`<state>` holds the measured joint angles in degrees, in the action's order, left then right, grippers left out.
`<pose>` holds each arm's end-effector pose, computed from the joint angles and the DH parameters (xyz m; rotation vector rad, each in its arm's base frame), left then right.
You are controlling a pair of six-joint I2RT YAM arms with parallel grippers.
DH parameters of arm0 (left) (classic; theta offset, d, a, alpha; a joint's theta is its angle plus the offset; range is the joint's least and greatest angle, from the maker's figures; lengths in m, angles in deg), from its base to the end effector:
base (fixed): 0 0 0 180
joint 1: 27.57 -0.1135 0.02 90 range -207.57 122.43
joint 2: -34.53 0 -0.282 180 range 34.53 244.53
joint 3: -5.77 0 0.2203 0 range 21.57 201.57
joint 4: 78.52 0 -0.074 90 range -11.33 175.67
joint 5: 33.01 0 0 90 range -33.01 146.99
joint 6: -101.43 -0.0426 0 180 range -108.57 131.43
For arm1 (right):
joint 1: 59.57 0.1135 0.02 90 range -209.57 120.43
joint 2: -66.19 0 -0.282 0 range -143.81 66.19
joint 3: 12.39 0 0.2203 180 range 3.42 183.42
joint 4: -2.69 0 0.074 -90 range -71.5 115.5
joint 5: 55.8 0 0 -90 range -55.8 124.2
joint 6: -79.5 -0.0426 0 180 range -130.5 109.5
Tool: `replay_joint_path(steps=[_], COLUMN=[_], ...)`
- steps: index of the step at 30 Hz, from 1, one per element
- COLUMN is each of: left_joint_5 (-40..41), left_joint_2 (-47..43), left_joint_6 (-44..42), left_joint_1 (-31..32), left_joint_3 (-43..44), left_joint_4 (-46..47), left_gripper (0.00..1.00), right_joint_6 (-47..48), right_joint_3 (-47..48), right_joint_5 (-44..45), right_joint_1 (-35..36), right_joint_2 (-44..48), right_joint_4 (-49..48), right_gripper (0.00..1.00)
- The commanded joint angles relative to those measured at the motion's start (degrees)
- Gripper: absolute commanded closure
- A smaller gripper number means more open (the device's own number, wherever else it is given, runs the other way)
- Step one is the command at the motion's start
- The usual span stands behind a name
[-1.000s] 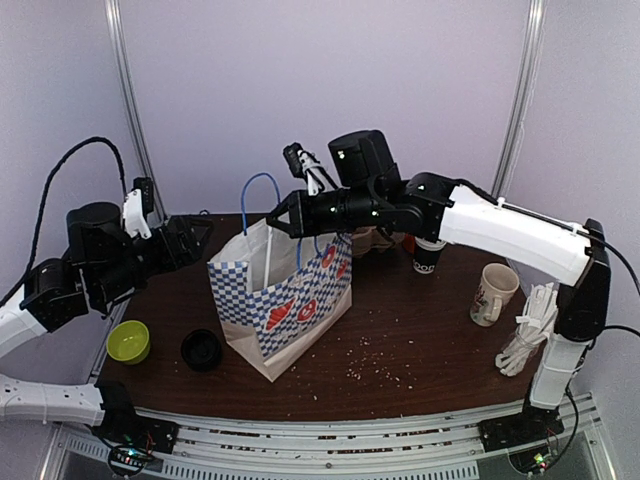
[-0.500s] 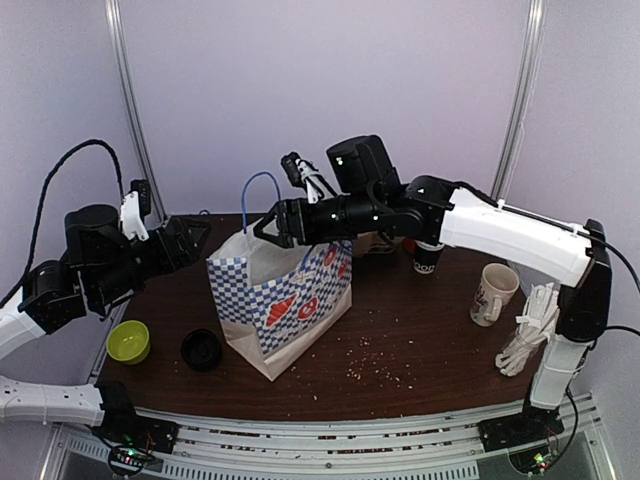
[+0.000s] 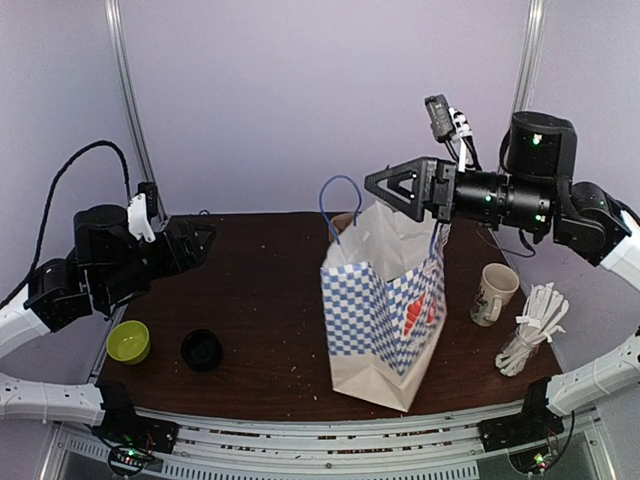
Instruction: Pack the takeout coffee
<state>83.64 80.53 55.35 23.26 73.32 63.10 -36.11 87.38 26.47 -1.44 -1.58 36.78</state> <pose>0.1009 -0.0936 0.3648 -0.2150 1.8825 -0.7199 0.1093 0.1867 0.4870 -0.5993 1.6479 1.2141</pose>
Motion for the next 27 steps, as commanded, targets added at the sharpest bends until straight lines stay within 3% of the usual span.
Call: replay_joint_path(steps=[1,8,19,27], left_joint_5=[-2.53,-12.58,-33.30,-37.00], left_joint_2=[0.15,4.11,20.14,28.55], left_joint_6=[1.00,2.14,-0.07,-0.87], left_joint_1=[-0.38,-0.38,0.04,3.59], left_joint_3=[-0.76,-1.43,4.91,10.56], left_joint_4=[3.84,11.67,23.34,29.81], left_gripper=[0.02,0.02,0.02,0.02], right_joint_6=[-0.79,-1.29,-1.86,-3.64], right_joint_3=[-8.91,-16.33,-18.55,-19.85], right_joint_5=[4.08,5.71,3.02,4.29], right_joint_1=[0.06,-0.08,-0.25,-0.27], right_joint_2=[1.71,4.07,8.40,13.17], right_joint_4=[-2.72,-7.17,-6.71,-5.63], right_gripper=[0.15,0.17,0.16,0.12])
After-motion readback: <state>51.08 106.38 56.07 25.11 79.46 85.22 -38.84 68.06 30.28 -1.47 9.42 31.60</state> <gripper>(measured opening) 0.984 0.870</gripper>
